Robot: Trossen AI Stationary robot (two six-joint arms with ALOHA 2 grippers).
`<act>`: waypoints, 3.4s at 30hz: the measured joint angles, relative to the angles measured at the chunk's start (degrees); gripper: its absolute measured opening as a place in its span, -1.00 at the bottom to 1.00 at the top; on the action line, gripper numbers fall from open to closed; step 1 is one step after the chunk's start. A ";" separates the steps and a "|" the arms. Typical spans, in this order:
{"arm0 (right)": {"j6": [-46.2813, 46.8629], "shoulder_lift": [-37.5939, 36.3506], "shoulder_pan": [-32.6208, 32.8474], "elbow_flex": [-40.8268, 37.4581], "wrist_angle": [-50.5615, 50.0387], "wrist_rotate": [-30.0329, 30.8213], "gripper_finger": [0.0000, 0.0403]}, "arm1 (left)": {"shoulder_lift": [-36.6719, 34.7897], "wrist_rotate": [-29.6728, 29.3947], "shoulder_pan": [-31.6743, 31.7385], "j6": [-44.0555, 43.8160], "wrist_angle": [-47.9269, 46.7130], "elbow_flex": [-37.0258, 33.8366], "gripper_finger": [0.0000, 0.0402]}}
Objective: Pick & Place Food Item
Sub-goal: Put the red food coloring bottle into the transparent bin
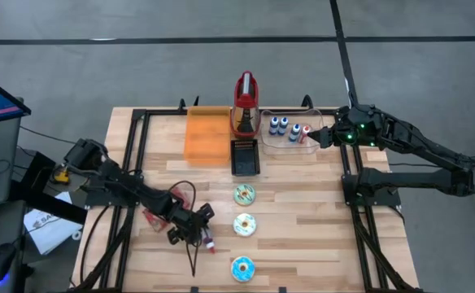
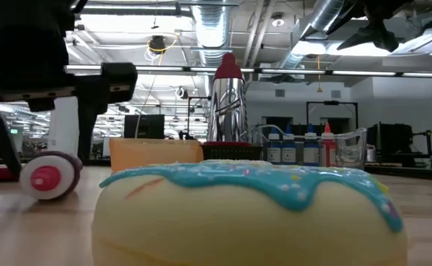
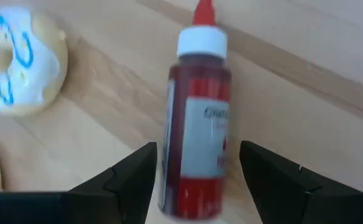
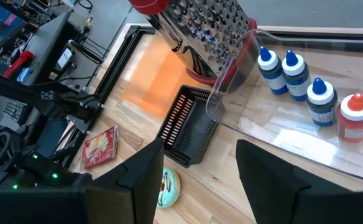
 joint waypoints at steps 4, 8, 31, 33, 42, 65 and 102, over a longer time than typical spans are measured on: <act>0.20 0.00 0.00 0.00 0.00 0.00 -0.04 | 2.76 0.05 0.00 0.35 2.44 0.01 0.12; 0.63 0.00 0.00 0.00 0.00 0.00 -0.04 | 3.64 0.33 0.00 -1.74 2.22 0.22 0.12; -4.92 0.86 6.94 0.00 9.73 -0.53 -0.04 | -8.22 -1.64 2.58 -26.33 2.84 0.01 -0.30; -6.75 1.93 9.05 0.00 12.52 -0.93 -0.04 | -10.43 -2.73 4.31 -27.50 3.89 0.76 -0.30; -12.91 12.33 15.85 0.00 22.79 -3.05 -0.04 | -13.55 -10.71 12.04 -27.83 8.86 13.52 -0.30; -13.77 17.66 21.66 6.01 35.13 -9.97 0.15 | -12.08 -18.80 18.46 -33.90 12.55 23.43 -0.30; -18.19 25.27 22.86 6.03 46.33 -2.84 -0.18 | -12.08 -19.01 18.80 -35.44 13.94 23.43 -0.30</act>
